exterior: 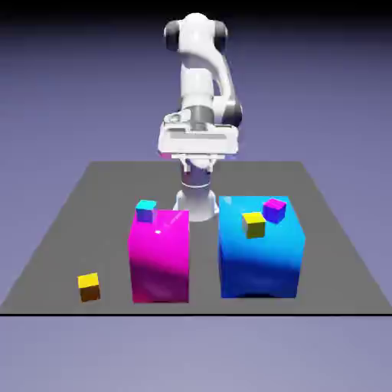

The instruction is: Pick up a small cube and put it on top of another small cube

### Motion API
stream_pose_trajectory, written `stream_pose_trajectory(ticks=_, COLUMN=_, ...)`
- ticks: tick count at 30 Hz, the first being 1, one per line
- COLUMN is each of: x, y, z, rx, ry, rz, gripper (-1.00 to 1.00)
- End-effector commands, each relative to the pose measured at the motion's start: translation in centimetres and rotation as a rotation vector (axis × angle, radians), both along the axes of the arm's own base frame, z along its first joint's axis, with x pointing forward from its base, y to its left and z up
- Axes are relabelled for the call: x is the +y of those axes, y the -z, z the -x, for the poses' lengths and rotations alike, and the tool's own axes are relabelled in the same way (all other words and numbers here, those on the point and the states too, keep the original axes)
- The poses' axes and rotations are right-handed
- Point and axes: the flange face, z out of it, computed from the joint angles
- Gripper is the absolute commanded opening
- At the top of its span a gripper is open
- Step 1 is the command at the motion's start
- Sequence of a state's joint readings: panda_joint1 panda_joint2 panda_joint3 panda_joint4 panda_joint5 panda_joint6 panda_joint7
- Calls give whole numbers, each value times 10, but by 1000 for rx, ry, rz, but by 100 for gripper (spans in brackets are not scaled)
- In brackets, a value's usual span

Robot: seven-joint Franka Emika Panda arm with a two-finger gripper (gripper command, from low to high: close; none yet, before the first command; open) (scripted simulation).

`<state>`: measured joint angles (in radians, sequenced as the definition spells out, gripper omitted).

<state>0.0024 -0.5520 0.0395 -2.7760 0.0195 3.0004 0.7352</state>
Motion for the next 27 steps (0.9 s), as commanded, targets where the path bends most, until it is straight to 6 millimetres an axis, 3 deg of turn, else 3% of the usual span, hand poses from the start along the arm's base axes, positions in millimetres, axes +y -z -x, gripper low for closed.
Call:
stream_pose_trajectory(ticks=1, x=0, y=5, z=-10, rx=38, ry=-28, rz=47, gripper=0)
stream_pose_trajectory(ticks=7, x=-6, y=42, z=-65, rx=279, ry=-224, rz=265, gripper=0)
stream_pose_trajectory(ticks=13, x=-17, y=88, z=-113, rx=506, ry=-468, rz=374, gripper=0)
stream_pose_trajectory(ticks=21, x=-44, y=146, z=-162, rx=711, ry=-842, rz=365, gripper=0)
stream_pose_trajectory(ticks=27, x=-75, y=176, z=-190, rx=745, ry=-1129, rz=276, gripper=0)
